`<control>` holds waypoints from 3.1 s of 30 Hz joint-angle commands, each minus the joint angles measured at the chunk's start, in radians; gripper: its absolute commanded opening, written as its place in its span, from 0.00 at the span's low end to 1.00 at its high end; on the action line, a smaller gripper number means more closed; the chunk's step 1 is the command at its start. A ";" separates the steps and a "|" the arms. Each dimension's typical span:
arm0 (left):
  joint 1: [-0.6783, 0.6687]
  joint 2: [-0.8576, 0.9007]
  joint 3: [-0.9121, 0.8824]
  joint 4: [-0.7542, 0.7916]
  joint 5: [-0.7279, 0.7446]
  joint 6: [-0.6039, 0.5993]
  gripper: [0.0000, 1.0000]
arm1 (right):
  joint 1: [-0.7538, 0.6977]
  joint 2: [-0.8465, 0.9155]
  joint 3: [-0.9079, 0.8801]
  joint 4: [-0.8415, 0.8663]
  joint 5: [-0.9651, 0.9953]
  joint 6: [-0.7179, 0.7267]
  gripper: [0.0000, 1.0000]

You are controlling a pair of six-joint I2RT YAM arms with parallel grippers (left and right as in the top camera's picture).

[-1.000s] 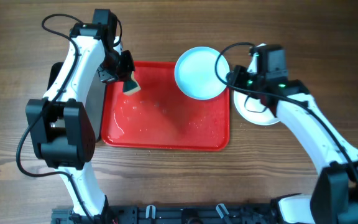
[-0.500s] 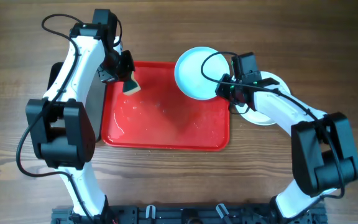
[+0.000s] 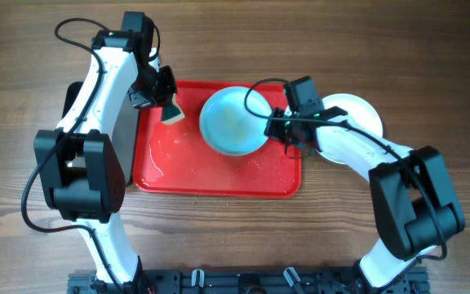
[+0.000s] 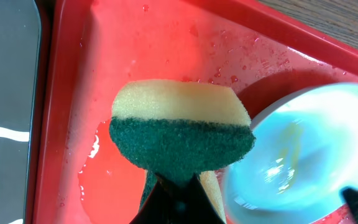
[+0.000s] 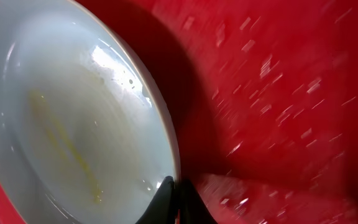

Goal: Clean dirty plates on tray and stack at the side
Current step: 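Move the right gripper to the rim of the last plate on the tray, then drag the last plate toward the tray center with the right gripper, then lower the sponge onto the held plate and scrub with the left gripper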

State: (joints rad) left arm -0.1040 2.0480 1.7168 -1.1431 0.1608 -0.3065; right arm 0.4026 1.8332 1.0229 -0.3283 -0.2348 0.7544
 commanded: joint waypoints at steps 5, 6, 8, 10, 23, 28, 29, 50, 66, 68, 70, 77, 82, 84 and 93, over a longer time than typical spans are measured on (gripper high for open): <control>-0.006 0.002 0.002 0.003 -0.006 -0.016 0.04 | 0.106 0.026 0.091 -0.127 -0.054 -0.105 0.05; -0.006 0.002 0.002 0.003 -0.006 -0.016 0.04 | 0.116 0.026 0.112 -0.154 -0.051 -0.132 0.08; -0.006 0.002 0.002 0.003 -0.006 -0.016 0.04 | 0.118 0.026 0.160 -0.206 -0.041 -0.195 0.26; -0.006 0.002 0.002 0.003 -0.006 -0.016 0.04 | 0.112 0.026 0.208 -0.247 0.016 -0.276 0.37; -0.006 0.002 0.002 0.021 -0.006 -0.016 0.04 | 0.090 0.148 0.341 -0.185 0.063 -0.871 0.35; -0.006 0.002 0.002 0.026 -0.006 -0.016 0.04 | 0.090 0.201 0.340 -0.217 0.063 -0.866 0.33; -0.006 0.002 0.002 0.029 -0.006 -0.016 0.04 | 0.090 0.206 0.340 -0.223 0.063 -0.859 0.30; -0.006 0.002 0.002 0.013 -0.006 -0.016 0.04 | 0.118 0.262 0.436 -0.350 -0.064 -0.175 0.04; -0.029 0.002 -0.063 0.026 -0.006 -0.016 0.04 | 0.127 0.344 0.435 -0.277 -0.053 -0.145 0.04; -0.047 0.002 -0.121 0.068 -0.006 -0.016 0.04 | 0.127 0.345 0.435 -0.273 -0.053 -0.145 0.04; -0.067 0.002 -0.191 0.138 -0.006 -0.016 0.04 | 0.127 0.345 0.435 -0.272 -0.053 -0.146 0.04; -0.131 0.002 -0.352 0.318 -0.009 0.038 0.04 | 0.127 0.345 0.435 -0.270 -0.055 -0.151 0.04; -0.228 0.002 -0.373 0.344 0.201 0.214 0.04 | 0.127 0.345 0.435 -0.266 -0.058 -0.152 0.04; -0.260 0.002 -0.373 0.343 0.293 0.251 0.04 | 0.127 0.345 0.435 -0.267 -0.058 -0.152 0.04; -0.256 0.002 -0.373 0.395 -0.005 0.002 0.04 | 0.127 0.345 0.435 -0.267 -0.058 -0.153 0.04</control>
State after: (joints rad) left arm -0.3752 2.0235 1.3647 -0.7837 0.3325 -0.1448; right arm 0.5220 2.1342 1.4555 -0.6044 -0.3141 0.6048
